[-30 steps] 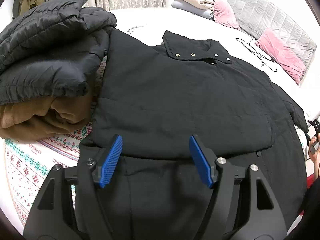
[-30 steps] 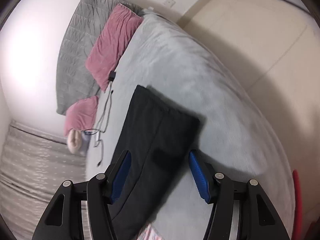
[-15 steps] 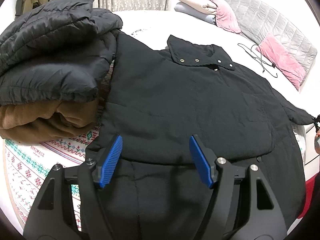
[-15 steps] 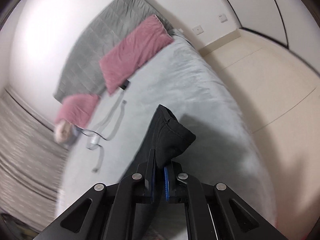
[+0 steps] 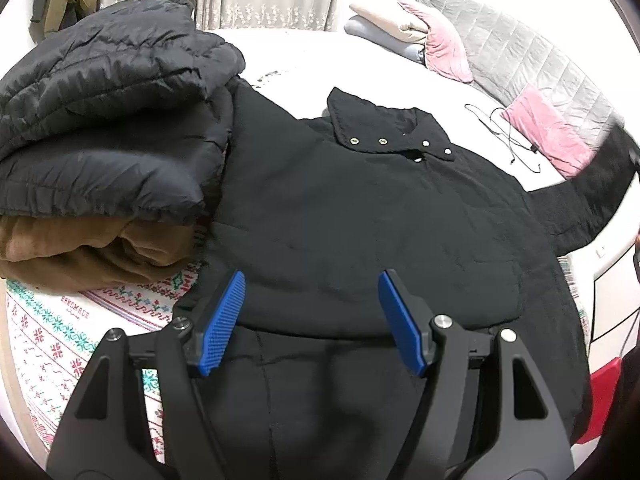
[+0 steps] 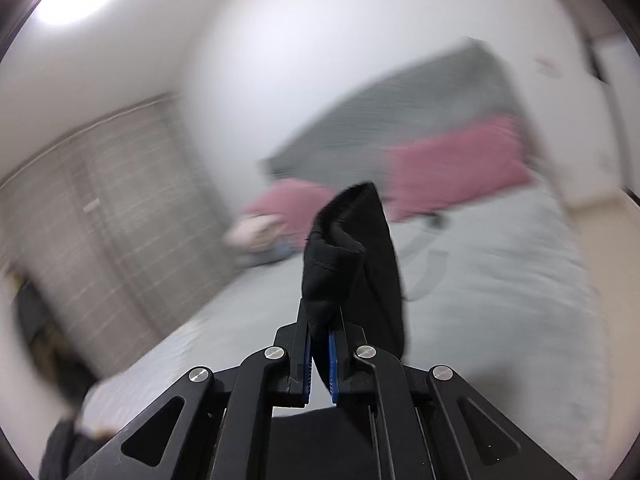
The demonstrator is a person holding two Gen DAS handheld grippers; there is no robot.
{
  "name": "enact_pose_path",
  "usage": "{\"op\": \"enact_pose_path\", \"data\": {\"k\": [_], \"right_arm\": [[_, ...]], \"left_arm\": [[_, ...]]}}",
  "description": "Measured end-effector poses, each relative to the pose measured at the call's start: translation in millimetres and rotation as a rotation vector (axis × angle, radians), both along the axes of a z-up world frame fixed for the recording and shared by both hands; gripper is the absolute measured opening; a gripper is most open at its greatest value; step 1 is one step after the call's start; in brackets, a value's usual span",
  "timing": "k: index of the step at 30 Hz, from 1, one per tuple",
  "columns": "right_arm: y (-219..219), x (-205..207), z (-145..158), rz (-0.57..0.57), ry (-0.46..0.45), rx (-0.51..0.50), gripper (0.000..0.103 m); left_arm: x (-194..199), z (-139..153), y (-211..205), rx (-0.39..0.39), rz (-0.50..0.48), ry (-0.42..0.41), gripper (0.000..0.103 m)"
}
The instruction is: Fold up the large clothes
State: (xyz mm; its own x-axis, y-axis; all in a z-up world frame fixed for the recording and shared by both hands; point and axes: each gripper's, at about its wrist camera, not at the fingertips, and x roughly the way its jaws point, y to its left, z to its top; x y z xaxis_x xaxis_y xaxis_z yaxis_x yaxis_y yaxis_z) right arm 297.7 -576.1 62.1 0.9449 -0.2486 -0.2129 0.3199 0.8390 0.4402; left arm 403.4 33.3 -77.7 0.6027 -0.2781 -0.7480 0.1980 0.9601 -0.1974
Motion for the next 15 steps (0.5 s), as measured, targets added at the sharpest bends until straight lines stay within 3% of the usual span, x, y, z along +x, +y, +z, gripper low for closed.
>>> {"op": "enact_pose_path", "data": {"k": [3,6,8,11,13,15], "right_arm": [[89.7,26.5,11.1,0.172,0.02,-0.138,0.005],[189.1,53.1,-8.6,0.358,0.076,-0.253,0.006],[244.7,68.0,-41.2,0.459,0.147,-0.294,0.006],[315.9,92.4,-115.1,0.595,0.325,-0.348,0.006],[347.7,102.7,-168.5,0.655,0.462,-0.396,0.006],[360.4,103.0,-199.8,0.677,0.539,-0.436,0.006]], "left_arm": [[-0.5,5.0,1.5,-0.017,-0.001,-0.002,0.07],[-0.3,7.7,5.2,-0.026,0.007,-0.006,0.07],[0.4,7.4,8.5,-0.032,0.016,-0.002,0.07],[2.2,5.8,12.6,-0.041,0.024,0.007,0.07],[3.0,4.7,14.4,-0.039,0.026,0.011,0.07],[3.1,4.3,16.3,-0.041,0.026,0.013,0.07]]}}
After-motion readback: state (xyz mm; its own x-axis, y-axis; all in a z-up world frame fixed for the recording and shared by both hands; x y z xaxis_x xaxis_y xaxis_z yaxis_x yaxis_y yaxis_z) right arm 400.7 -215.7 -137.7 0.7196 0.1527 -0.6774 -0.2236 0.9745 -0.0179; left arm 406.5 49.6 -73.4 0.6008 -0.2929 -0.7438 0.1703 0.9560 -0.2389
